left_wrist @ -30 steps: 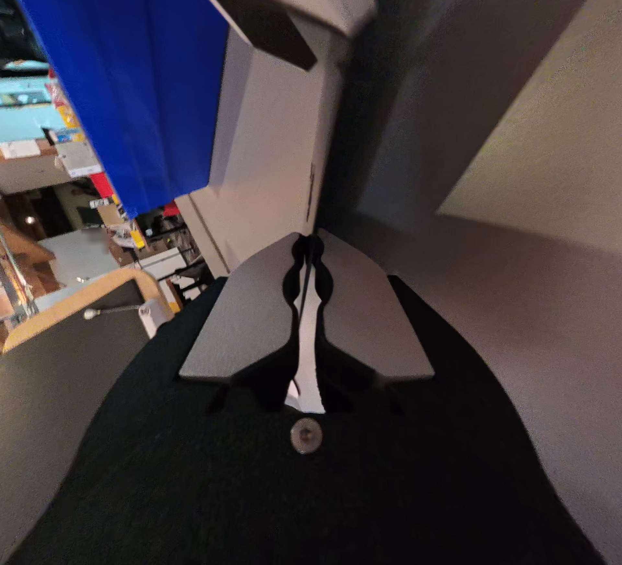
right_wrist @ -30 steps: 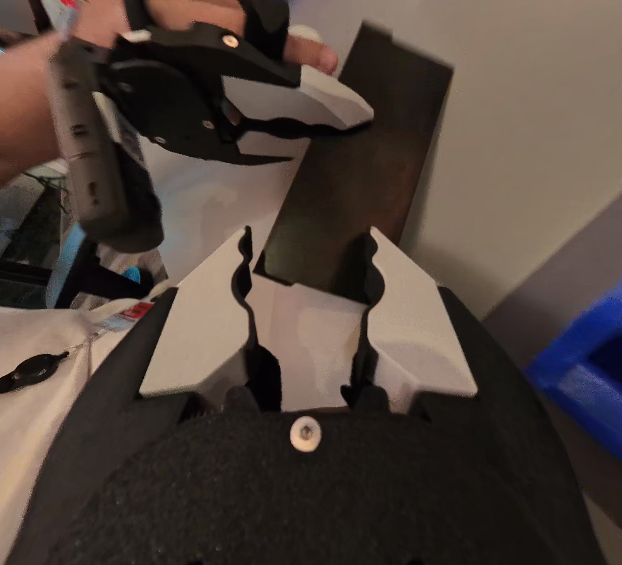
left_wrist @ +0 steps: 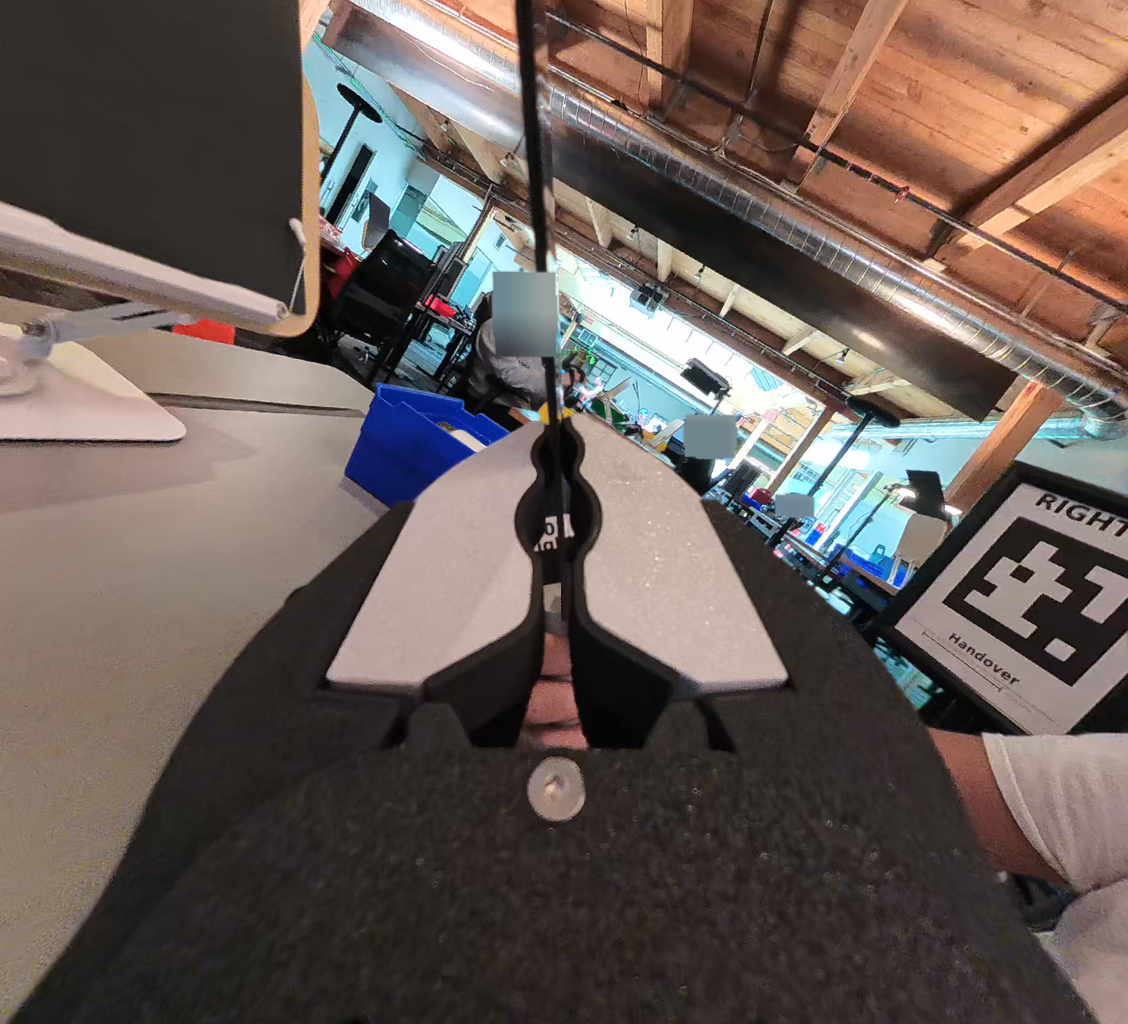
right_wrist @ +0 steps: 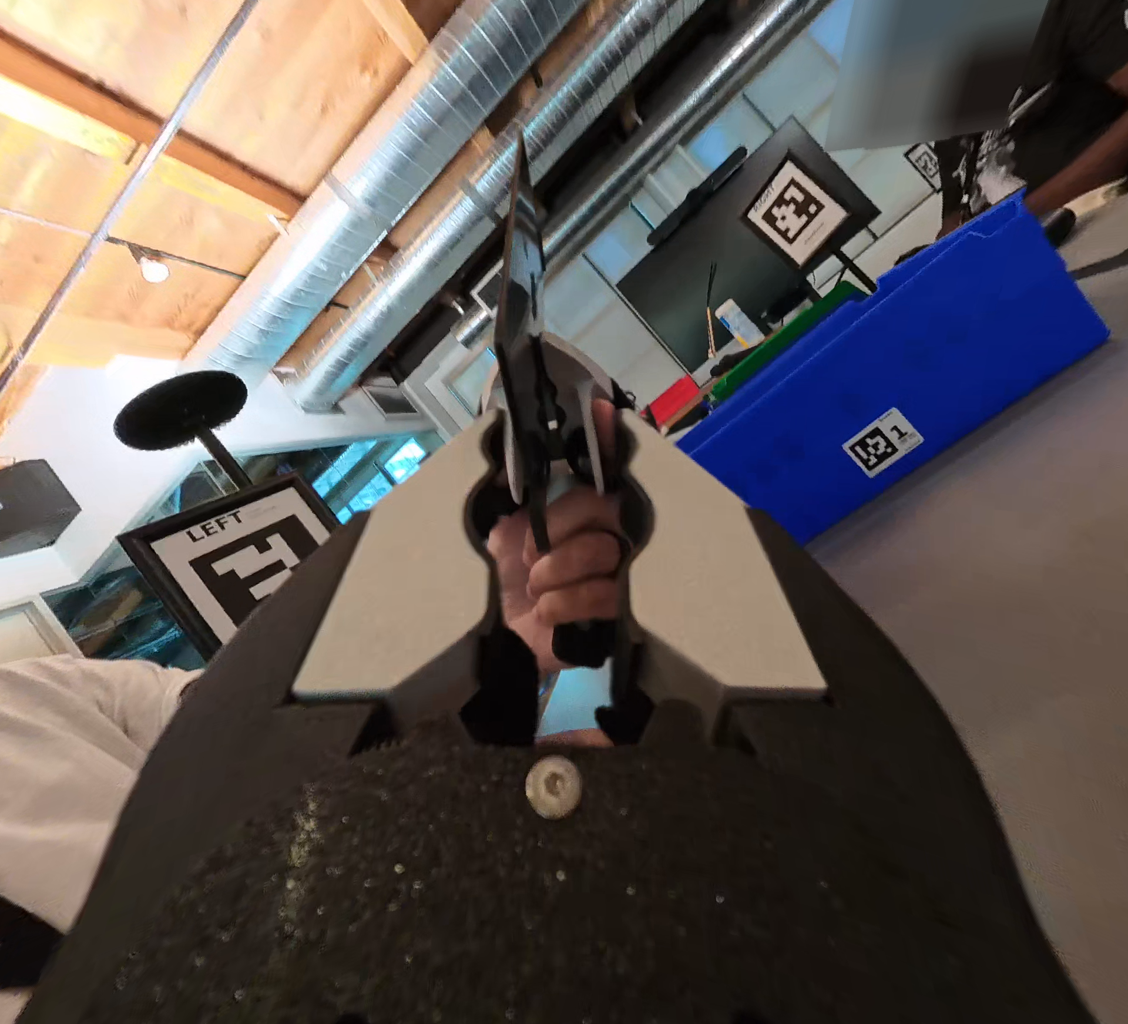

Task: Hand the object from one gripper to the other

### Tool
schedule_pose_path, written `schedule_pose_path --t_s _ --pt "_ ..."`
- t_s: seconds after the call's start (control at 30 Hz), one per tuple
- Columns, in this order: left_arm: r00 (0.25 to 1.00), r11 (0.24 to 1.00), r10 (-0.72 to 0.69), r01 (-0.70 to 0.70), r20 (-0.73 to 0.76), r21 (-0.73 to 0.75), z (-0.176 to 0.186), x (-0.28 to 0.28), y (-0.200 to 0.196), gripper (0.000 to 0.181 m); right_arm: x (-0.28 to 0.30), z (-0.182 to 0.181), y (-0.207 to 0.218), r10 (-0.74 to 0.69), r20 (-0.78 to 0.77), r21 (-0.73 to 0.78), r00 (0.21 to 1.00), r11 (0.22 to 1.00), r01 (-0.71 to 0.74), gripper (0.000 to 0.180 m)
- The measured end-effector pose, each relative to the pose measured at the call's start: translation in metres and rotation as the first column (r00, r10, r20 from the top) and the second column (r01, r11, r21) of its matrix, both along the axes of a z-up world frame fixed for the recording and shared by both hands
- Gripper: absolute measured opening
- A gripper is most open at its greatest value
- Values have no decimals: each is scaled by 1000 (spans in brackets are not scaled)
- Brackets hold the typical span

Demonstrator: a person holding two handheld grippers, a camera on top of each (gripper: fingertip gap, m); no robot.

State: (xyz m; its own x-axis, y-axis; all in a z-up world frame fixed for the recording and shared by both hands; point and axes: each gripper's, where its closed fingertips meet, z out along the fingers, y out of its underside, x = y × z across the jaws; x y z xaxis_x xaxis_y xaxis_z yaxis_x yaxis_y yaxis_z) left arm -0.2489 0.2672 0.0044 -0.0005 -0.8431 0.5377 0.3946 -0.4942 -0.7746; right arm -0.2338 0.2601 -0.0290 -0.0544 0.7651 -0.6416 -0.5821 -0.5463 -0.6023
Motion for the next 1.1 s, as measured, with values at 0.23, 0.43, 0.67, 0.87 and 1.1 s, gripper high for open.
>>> schedule_pose_path --t_s 0.23,0.43,0.67,0.87,1.1 --pt "981 995 101 -101 -166 5 -25 -4 14 21 20 4 6 -127 80 45 989 991 124 0" --pt "543 780 612 -537 -575 323 -67 -65 76 42 54 12 13 -633 468 490 617 767 414 0" --pt "335 687 720 -465 -607 558 -73 -68 79 43 84 17 10 -884 458 820 92 460 341 1" --pt "368 699 712 -282 -598 658 -76 -37 59 43 49 29 -10 -837 476 851 270 516 97 1" --pt "480 722 562 112 -674 683 -93 -3 12 57 33 7 -44 -712 674 723 197 582 -372 1"
